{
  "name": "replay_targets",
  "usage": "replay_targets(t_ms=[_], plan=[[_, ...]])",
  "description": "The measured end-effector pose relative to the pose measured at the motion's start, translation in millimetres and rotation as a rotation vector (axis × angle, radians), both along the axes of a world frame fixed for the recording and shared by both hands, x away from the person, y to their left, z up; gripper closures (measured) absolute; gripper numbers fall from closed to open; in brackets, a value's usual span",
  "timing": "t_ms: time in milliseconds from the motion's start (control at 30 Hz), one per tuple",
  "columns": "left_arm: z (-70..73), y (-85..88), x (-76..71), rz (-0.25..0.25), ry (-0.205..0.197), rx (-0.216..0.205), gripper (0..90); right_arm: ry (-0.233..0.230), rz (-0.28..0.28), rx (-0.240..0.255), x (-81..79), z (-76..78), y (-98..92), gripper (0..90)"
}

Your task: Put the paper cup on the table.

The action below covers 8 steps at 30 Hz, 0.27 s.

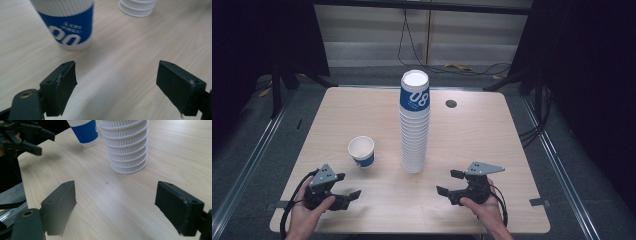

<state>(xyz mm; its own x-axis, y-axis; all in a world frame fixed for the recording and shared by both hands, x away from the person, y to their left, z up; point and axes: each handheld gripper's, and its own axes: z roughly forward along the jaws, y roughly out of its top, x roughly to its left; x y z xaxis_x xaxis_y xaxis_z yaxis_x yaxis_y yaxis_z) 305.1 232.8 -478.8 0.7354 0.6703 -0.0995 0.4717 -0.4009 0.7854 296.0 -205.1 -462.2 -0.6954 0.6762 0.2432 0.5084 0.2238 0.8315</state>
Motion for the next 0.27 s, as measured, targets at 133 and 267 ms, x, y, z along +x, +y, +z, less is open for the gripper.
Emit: replay_targets(t_ms=[133,267], plan=[[-8.6,-3.1,-7.4,-0.010,-0.001,-0.023,16.2,0.002,-0.024,-0.003,-0.2,-2.7,-0.9,16.8],[-11.9,-3.8,-6.2,-0.018,0.013,-0.045,15.9,0.006,-0.042,-0.011,1.0,-5.0,-2.4,16.8]])
